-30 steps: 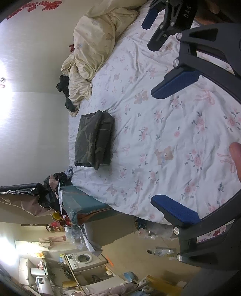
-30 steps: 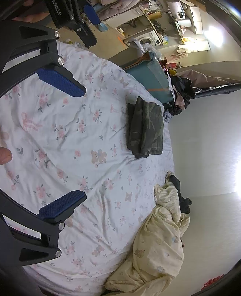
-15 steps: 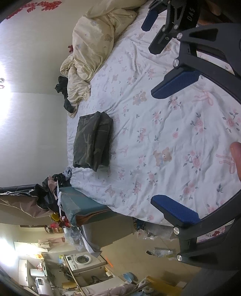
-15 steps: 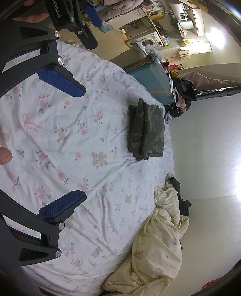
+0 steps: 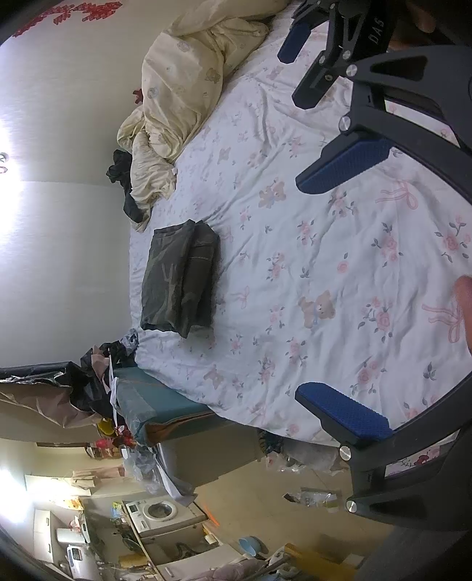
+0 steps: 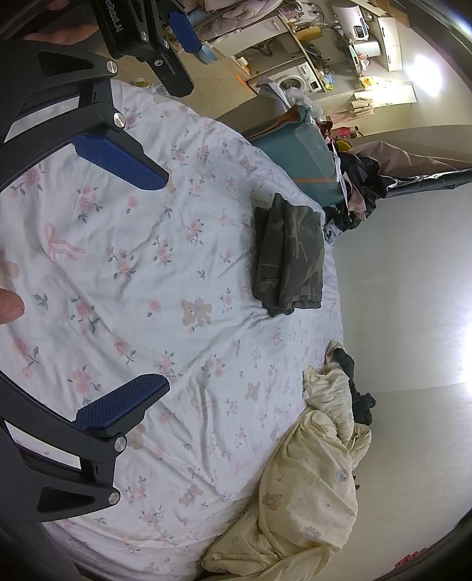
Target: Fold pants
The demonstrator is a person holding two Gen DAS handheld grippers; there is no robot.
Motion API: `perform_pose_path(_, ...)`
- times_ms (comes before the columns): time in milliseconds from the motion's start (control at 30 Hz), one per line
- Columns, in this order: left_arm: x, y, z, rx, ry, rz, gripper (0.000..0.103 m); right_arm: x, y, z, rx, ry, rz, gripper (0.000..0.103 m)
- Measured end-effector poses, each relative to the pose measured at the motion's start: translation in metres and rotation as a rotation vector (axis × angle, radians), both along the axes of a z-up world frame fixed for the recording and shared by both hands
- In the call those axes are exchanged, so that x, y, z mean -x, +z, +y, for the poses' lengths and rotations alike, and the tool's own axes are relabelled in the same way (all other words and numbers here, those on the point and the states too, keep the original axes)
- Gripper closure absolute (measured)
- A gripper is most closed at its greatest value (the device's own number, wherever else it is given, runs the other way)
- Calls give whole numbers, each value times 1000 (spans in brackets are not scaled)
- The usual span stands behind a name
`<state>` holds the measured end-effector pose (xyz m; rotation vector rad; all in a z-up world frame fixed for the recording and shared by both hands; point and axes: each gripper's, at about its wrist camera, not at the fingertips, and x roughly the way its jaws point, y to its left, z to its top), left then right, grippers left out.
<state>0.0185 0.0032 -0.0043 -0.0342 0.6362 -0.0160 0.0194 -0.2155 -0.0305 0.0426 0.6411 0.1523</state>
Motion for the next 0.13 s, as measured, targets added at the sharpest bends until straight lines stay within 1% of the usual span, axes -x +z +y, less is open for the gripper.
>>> perform_pose_path(133,0,-1,-1,-3,-5,8,1,0,0,0,1,0,1,0)
